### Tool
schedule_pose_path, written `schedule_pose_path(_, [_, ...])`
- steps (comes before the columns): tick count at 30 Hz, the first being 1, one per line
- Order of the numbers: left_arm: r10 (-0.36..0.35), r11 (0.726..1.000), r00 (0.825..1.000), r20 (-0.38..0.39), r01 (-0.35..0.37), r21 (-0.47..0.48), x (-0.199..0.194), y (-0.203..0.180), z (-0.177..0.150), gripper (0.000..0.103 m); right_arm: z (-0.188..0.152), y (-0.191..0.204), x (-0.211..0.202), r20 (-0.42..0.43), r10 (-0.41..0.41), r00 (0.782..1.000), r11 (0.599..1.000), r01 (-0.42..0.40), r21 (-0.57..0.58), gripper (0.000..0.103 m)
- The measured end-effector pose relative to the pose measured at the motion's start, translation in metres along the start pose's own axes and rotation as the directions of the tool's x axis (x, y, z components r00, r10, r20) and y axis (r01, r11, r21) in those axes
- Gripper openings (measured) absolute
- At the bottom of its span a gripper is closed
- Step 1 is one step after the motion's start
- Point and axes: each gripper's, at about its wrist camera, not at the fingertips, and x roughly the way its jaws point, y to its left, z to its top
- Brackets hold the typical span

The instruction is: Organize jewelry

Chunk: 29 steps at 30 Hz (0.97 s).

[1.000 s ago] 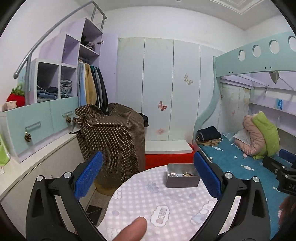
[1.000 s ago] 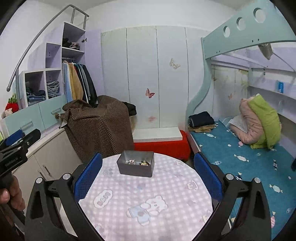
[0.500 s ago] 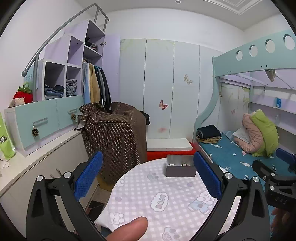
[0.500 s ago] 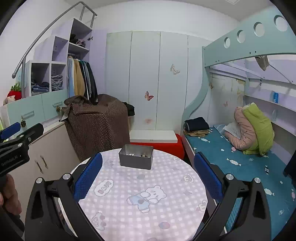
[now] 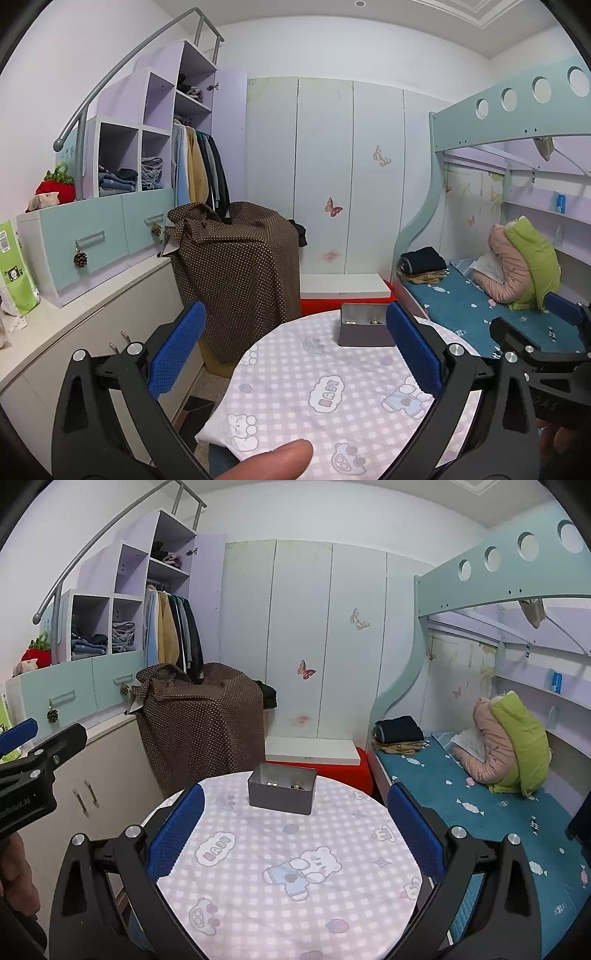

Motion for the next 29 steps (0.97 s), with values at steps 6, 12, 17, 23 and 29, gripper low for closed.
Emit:
schedule_pose_path(6, [0.015,1.000,1.000,0.007,-0.015,0.003,-0.0042,-0.0007,0.0022,0.098,-0.0002,0.0011,-0.0005,0.003,-0.003,1.000,1.000,0.003,-0.002,0.096])
schedule_pose_path(12, [-0.017,1.000,1.000,-0.010,0.017,-0.007,-0.0013,-0.0047,0.0037,0.098,-0.0001,0.0021,-0.0012,0.005,-0.004,1.000,1.000,0.004,0.001,0.096])
schedule_pose_path(17, [-0.031,0.999,0.999,-0.015,0.031,-0.014,-0.0003,-0.0070,0.0032,0.098,0.0001,0.0039,-0.0009,0.000,-0.002,1.000,1.000,0.002,0.006,0.096])
schedule_pose_path(23, [-0.016,1.000,1.000,-0.014,0.016,-0.007,-0.0010,-0.0088,0.0015,0.098,-0.0005,0.0038,-0.0002,-0.001,0.005,1.000,1.000,-0.005,0.011,0.096])
schedule_pose_path(29, [-0.002,1.000,1.000,-0.021,0.002,-0.010,0.0015,-0.0074,0.0016,0.098,-0.0010,0.0046,-0.0004,-0.001,0.006,1.000,1.000,-0.006,0.015,0.096])
